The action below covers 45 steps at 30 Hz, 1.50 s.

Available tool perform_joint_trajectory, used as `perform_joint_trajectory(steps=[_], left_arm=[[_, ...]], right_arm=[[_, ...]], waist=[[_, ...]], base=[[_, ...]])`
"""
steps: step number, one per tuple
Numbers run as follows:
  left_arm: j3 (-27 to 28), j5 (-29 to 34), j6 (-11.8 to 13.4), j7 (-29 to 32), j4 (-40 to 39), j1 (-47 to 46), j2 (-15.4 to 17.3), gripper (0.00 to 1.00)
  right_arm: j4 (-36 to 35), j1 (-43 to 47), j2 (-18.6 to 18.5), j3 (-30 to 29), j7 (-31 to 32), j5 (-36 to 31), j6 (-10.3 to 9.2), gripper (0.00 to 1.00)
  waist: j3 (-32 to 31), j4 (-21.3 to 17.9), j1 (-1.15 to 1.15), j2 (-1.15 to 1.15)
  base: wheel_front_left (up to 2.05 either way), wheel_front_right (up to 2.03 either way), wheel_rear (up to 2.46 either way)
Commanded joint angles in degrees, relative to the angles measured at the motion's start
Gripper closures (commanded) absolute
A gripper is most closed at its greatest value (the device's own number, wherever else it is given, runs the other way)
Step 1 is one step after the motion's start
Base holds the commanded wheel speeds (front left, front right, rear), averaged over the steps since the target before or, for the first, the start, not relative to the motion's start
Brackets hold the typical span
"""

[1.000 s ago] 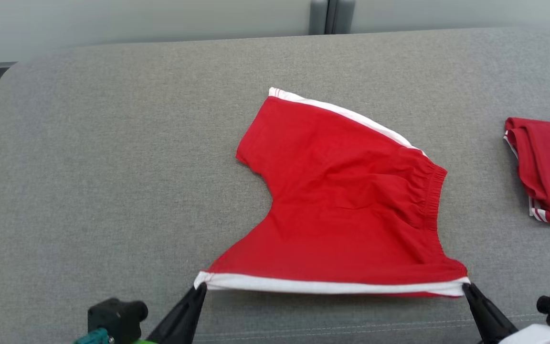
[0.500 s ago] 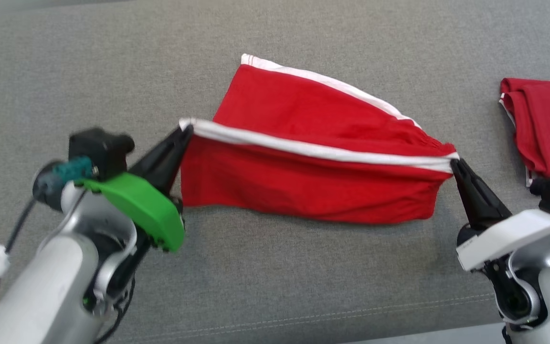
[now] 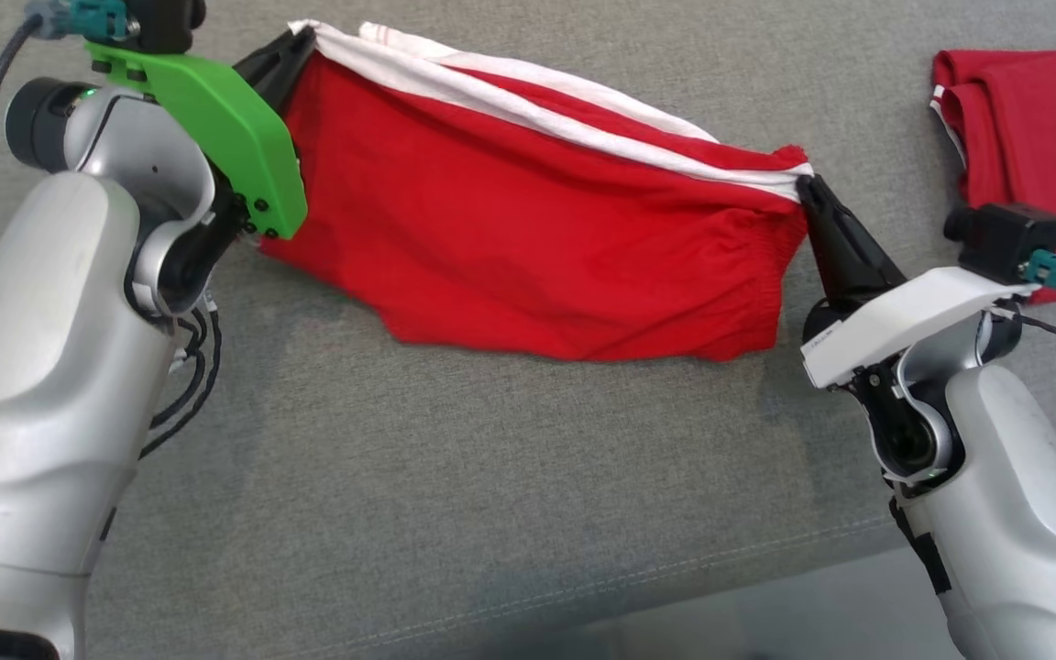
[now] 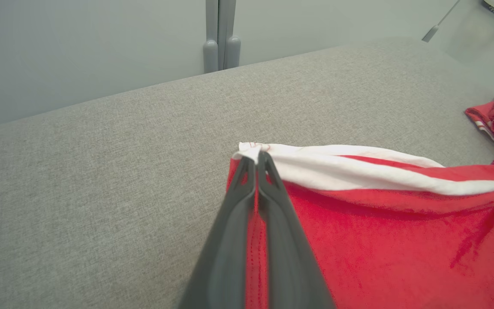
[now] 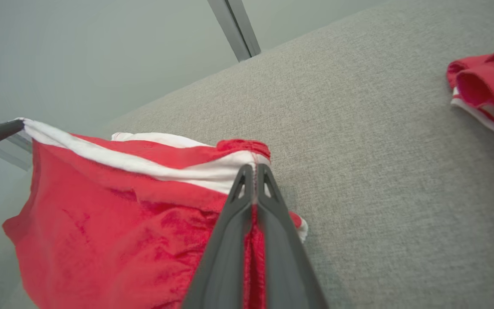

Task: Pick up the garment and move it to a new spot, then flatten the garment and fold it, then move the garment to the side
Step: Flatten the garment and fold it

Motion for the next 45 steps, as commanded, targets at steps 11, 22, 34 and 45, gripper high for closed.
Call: perform_joint_trajectory(steps=[11, 22, 34, 45], left_arm=[[-3.1, -2.2, -2.1, -4.7, 17.9, -10.9, -1.5, 1.00], [-5.4, -6.8, -2.2, -7.3, 25.2, -13.3, -2.2, 0.51], [-4.2, -4.1, 3.5, -27.4, 17.3, -6.5, -0.9, 0.00], [-1.2, -0.3, 17.2, -35.1, -8.8, 14.2, 4.8, 0.00]], right_arm=[[7.0, -5.5, 1.3, 6.1, -4.1, 4.5, -0.01, 1.00], [6.2, -6.0, -0.8, 9.9, -9.3, 9.1, -0.01, 0.00], [-6.4, 5.5, -2.0, 1.6, -15.6, 0.3, -0.01, 0.00], [-15.9, 13.8, 2.3, -7.5, -15.6, -13.7, -0.01, 0.00]], waist=[[4.6, -6.2, -0.01, 0.00], [4.9, -6.6, -0.01, 0.00], [1.0, -3.5, -0.01, 0.00], [-3.6, 0.8, -0.01, 0.00]], base=[[0.00, 0.00, 0.00], [0.00, 0.00, 0.00], [0.00, 0.00, 0.00], [0.00, 0.00, 0.00]])
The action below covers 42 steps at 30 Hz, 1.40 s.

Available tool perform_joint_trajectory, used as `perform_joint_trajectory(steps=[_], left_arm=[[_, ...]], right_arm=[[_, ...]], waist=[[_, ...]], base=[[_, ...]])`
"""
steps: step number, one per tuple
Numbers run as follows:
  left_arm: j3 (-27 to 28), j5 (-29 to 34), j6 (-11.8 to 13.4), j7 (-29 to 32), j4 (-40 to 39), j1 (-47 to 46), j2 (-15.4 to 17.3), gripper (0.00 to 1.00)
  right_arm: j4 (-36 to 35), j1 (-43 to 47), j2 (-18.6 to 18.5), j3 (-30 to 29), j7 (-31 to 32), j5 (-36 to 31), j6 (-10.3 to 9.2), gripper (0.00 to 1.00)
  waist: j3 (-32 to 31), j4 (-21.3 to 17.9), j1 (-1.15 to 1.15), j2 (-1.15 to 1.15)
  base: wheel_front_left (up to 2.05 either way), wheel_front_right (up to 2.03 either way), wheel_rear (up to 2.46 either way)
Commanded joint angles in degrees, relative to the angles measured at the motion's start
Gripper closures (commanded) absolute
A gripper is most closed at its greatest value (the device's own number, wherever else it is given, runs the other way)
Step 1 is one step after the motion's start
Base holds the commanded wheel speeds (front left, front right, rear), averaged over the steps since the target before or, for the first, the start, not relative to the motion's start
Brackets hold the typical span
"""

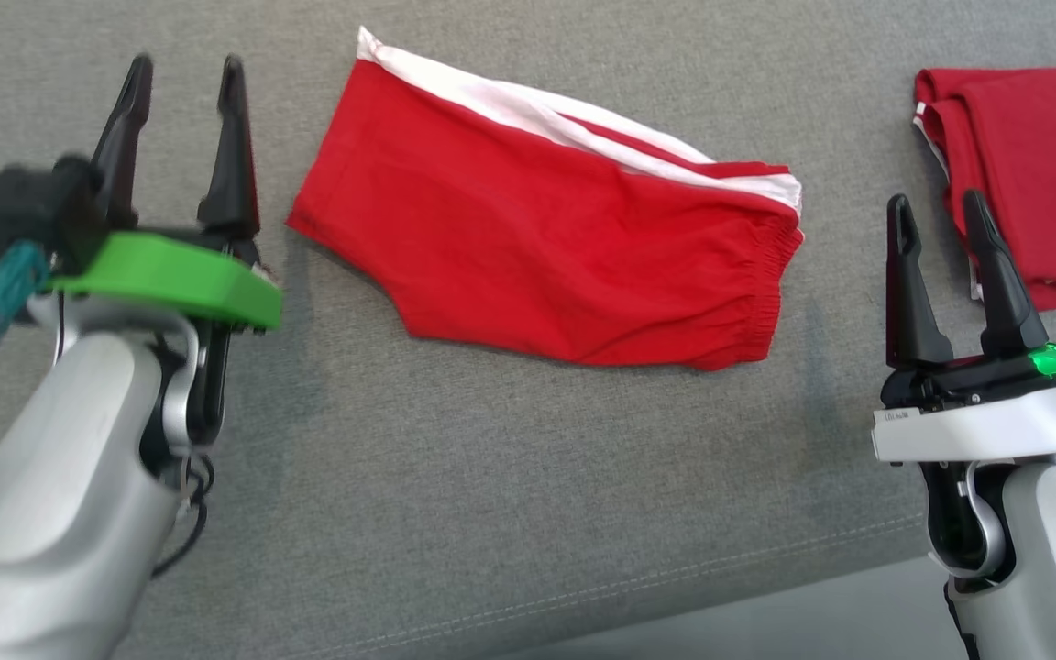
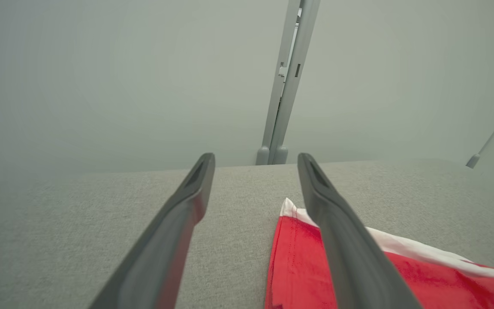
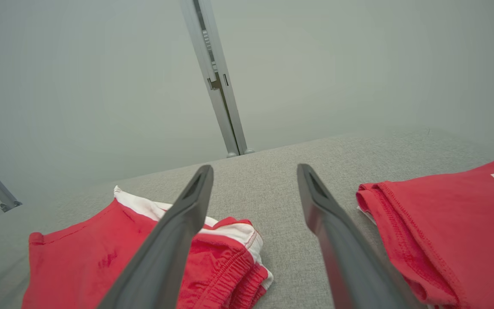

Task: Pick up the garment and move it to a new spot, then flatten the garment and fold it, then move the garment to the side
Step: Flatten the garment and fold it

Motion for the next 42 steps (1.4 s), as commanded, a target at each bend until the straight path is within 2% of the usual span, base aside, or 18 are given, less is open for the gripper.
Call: perform_joint_trajectory(steps=[1, 6, 12, 23, 33, 36, 39, 40, 41, 42], left_arm=[[0.6, 0.4, 1.2, -0.5, -2.4, 2.8, 0.5, 0.00], [2.9, 1.9, 5.0, -1.3, -10.4, 12.3, 2.0, 0.00], [4.3, 6.4, 8.1, -1.4, -14.9, 21.1, 2.6, 0.00], [3.1, 8.7, 9.1, -1.4, -15.6, 29.3, 2.6, 0.00], [2.1, 7.4, 9.2, -0.7, -15.4, 32.5, 2.5, 0.00], [1.4, 7.2, 8.2, 0.1, -15.1, 31.3, 2.4, 0.00], [0.3, 6.7, 6.3, 1.4, -14.3, 28.6, 1.8, 0.00], [-0.8, 6.1, 4.4, 2.9, -13.0, 26.5, 1.0, 0.00], [-2.2, 3.7, 0.4, 5.2, -10.1, 22.1, -0.9, 0.00], [-2.5, 2.7, -1.0, 6.1, -8.7, 20.8, -1.4, 0.00]], right_arm=[[-0.1, 1.2, 0.0, -0.5, -0.2, -1.5, -0.01, 0.00], [0.4, 3.5, 0.2, -1.3, -0.2, -4.8, -0.01, 0.00], [1.9, 7.2, 0.3, -2.0, -0.2, -8.6, -0.01, 0.00], [3.3, 12.7, -0.4, 0.0, 0.7, -10.6, -0.01, 0.00], [1.6, 16.5, 0.8, 0.2, 2.5, -11.2, -0.01, 0.00], [1.1, 16.7, 1.0, 0.0, 2.8, -11.0, -0.01, 0.00], [0.5, 16.4, 1.2, -0.2, 3.0, -10.8, -0.01, 0.00], [0.0, 15.8, 1.3, -0.1, 3.1, -10.6, -0.01, 0.00], [-0.5, 14.9, 1.3, 0.2, 3.0, -10.3, -0.01, 0.00], [-0.5, 14.5, 1.4, 0.6, 3.0, -10.1, -0.01, 0.00]], waist=[[-1.9, 1.6, 0.01, 0.00], [-4.4, 2.7, 0.01, 0.00], [-7.8, 3.7, 0.01, 0.00], [-12.9, 5.0, 0.01, 0.00], [-16.0, 5.3, 0.01, 0.00], [-16.0, 5.5, 0.01, 0.00], [-15.3, 5.5, 0.01, 0.00], [-14.4, 5.1, 0.01, 0.00], [-12.6, 3.9, 0.01, 0.00], [-11.8, 3.1, 0.01, 0.00]], base=[[0.00, 0.00, 0.00], [0.00, 0.00, 0.00], [0.00, 0.00, 0.00], [0.00, 0.00, 0.00], [0.00, 0.00, 0.00], [0.00, 0.00, 0.00], [0.00, 0.00, 0.00], [0.00, 0.00, 0.00], [0.00, 0.00, 0.00], [0.00, 0.00, 0.00]])
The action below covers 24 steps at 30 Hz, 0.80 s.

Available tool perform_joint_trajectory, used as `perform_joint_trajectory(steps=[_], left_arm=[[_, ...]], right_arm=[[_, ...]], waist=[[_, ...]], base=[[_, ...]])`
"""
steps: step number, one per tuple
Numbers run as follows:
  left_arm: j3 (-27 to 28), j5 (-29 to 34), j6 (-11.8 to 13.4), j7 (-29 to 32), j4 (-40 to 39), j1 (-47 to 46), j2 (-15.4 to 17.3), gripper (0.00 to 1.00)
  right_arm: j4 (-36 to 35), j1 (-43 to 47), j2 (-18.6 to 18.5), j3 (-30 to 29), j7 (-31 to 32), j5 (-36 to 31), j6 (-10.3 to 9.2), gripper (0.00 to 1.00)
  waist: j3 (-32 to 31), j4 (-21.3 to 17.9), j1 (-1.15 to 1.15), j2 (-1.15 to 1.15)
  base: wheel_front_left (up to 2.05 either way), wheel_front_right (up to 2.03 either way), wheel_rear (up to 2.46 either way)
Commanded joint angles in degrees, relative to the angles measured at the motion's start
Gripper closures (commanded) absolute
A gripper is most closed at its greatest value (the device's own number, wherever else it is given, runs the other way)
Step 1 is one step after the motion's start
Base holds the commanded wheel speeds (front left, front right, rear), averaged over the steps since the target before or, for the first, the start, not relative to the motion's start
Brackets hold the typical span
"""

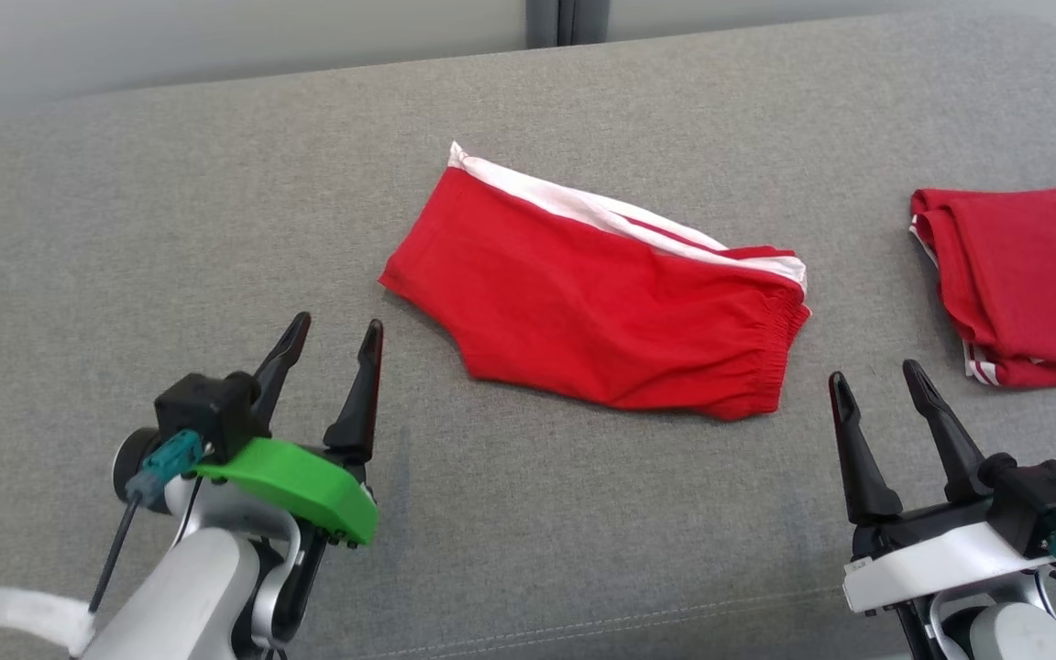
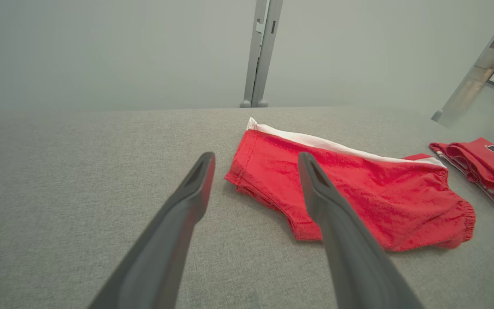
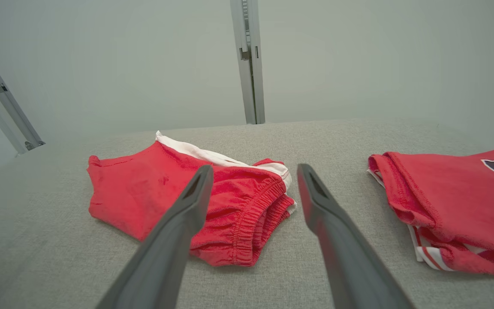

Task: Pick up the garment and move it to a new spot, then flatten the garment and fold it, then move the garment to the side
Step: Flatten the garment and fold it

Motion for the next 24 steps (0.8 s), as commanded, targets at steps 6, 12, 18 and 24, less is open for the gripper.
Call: perform_joint_trajectory(steps=[6, 12, 18, 24], left_arm=[[-0.3, -5.6, -10.0, 5.8, 19.6, -16.2, -3.7, 0.00], [1.3, -7.8, -12.8, 6.6, 31.1, -21.8, -4.1, 0.00], [1.8, -9.3, -15.0, 7.2, 38.8, -24.7, -4.8, 0.00], [1.0, -11.5, -17.1, 9.8, 45.3, -25.8, -6.8, 0.00]], right_arm=[[1.2, -4.3, 1.1, 1.7, -1.7, 1.7, -0.01, 0.00], [2.6, -6.0, 1.6, 2.3, -2.6, 2.7, -0.01, 0.00], [3.5, -7.0, 1.8, 2.4, -2.9, 3.3, -0.01, 0.00], [3.6, -7.7, 2.0, 2.7, -3.2, 4.0, -0.01, 0.00]], waist=[[8.7, -8.8, 0.00, 0.00], [11.4, -11.6, 0.00, 0.00], [12.6, -12.4, 0.00, 0.00], [13.0, -12.4, 0.00, 0.00]], base=[[0.00, 0.00, 0.00], [0.00, 0.00, 0.00], [0.00, 0.00, 0.00], [0.00, 0.00, 0.00]])
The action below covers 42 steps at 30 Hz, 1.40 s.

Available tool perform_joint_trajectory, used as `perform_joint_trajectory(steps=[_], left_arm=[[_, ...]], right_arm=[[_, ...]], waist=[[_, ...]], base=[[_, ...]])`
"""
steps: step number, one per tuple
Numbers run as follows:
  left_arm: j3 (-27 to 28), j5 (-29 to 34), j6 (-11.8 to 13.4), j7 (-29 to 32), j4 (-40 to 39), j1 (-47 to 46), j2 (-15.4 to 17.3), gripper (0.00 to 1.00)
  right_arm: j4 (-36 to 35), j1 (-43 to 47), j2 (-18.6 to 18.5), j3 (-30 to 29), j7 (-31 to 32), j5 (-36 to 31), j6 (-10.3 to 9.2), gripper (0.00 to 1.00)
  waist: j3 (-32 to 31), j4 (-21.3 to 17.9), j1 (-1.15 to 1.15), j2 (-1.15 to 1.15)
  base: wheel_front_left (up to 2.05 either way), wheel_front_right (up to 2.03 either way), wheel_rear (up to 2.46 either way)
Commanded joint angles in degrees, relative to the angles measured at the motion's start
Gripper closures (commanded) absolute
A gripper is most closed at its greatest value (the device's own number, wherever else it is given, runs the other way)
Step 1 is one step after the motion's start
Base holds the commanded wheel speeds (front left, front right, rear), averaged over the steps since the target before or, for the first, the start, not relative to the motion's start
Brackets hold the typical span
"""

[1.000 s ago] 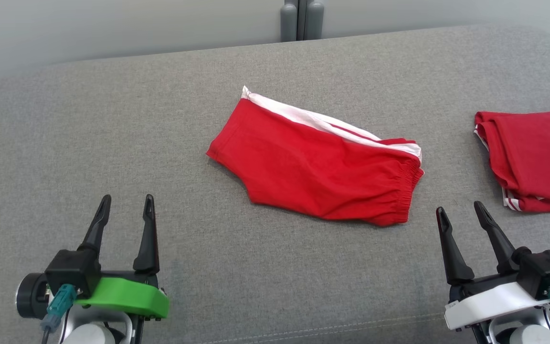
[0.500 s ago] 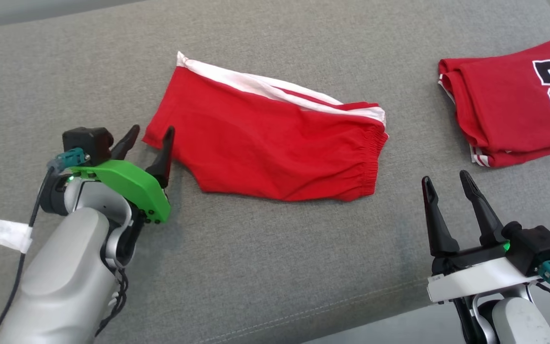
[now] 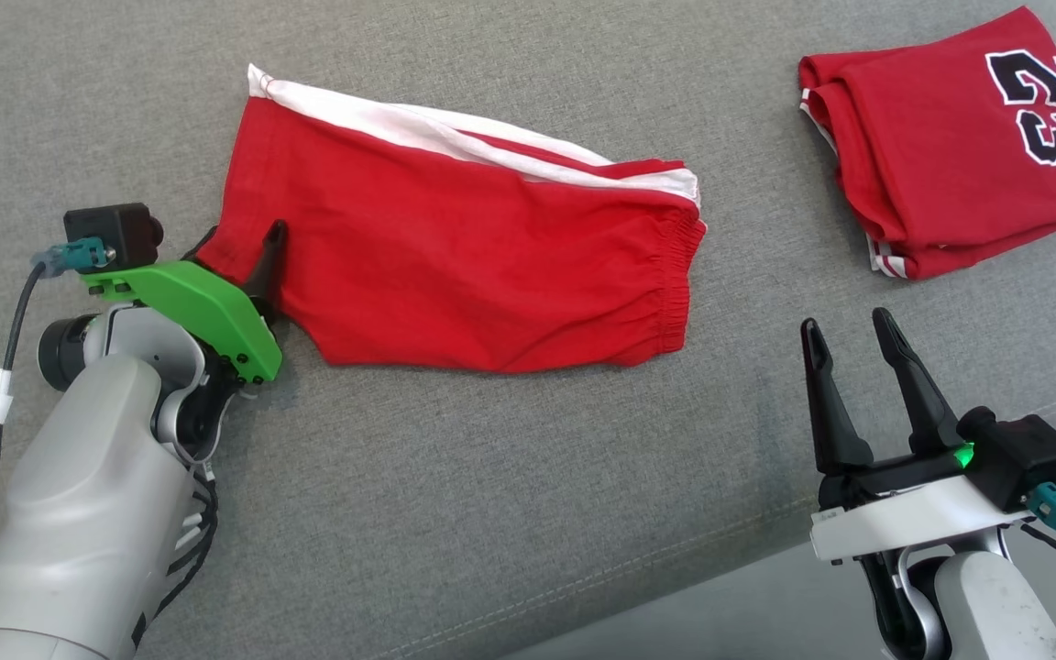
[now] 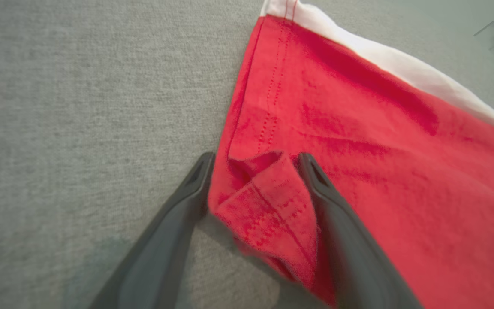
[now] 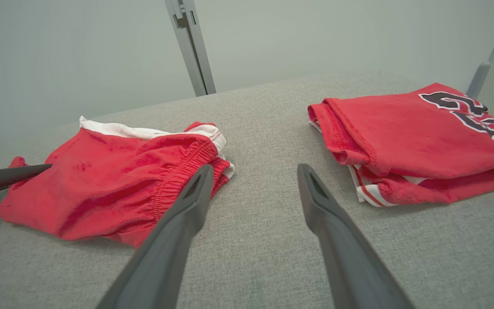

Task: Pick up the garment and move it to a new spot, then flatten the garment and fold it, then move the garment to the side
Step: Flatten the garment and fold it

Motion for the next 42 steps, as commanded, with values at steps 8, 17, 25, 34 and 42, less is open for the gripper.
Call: perform_joint_trajectory(steps=[8, 17, 25, 34, 42], left_arm=[[-2.0, -4.9, -2.0, 3.9, 2.1, 2.3, -4.1, 1.00], [-0.6, -4.3, -0.3, -6.2, -3.1, 6.0, -2.9, 1.00], [0.4, -2.8, 5.8, -12.5, -14.6, 15.2, -1.9, 1.00], [0.0, -3.2, 11.6, -11.9, -26.4, 23.5, -1.6, 1.00], [-1.3, -3.3, 14.9, -9.4, -30.4, 26.9, -1.9, 0.00]], right_arm=[[-0.9, -0.4, 0.0, -0.9, -0.4, 0.6, -0.01, 0.00], [-1.6, 1.5, -0.2, -2.2, -0.4, 0.9, -0.01, 0.00], [-1.4, 2.7, -1.7, -3.4, 0.0, 0.9, -0.01, 0.00], [-2.0, 2.9, -3.3, -4.4, 2.2, 1.1, -0.01, 0.00], [-1.5, 2.8, -3.7, -4.0, 3.6, 1.5, -0.01, 0.00]], waist=[[-0.6, 1.4, 0.00, 0.00], [-1.9, 3.5, 0.00, 0.00], [-3.4, 9.0, 0.00, 0.00], [-4.8, 13.6, 0.00, 0.00], [-6.5, 14.4, 0.00, 0.00]], base=[[0.00, 0.00, 0.00], [0.00, 0.00, 0.00], [0.00, 0.00, 0.00], [0.00, 0.00, 0.00], [0.00, 0.00, 0.00]])
